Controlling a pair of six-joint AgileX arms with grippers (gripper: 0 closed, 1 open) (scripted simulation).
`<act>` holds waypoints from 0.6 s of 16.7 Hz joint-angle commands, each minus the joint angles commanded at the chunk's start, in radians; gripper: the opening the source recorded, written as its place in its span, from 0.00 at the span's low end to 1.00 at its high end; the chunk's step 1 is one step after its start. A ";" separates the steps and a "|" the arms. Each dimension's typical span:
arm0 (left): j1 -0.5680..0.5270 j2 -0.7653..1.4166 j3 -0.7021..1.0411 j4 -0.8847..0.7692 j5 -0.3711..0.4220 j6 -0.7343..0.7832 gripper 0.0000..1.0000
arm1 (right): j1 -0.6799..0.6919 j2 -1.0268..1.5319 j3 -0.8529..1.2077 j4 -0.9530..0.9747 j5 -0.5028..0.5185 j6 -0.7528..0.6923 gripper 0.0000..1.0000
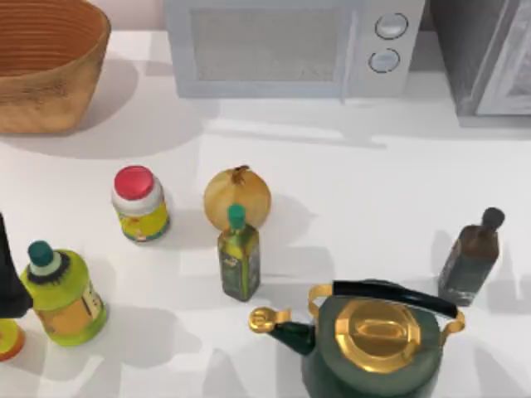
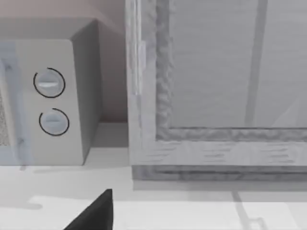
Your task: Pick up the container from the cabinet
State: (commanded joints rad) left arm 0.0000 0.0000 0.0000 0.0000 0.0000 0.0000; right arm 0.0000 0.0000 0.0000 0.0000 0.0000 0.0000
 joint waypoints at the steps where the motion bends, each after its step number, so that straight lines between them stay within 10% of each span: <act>1: 0.000 0.000 0.000 0.000 0.000 0.000 1.00 | 0.000 0.000 0.000 0.000 0.000 0.000 1.00; 10: 0.000 0.000 0.000 0.000 0.000 0.000 1.00 | 0.044 0.323 0.376 -0.108 0.048 0.002 1.00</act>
State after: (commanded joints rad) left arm 0.0000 0.0000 0.0000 0.0000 0.0000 0.0000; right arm 0.0442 0.3226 0.3761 -0.1077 0.0480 0.0022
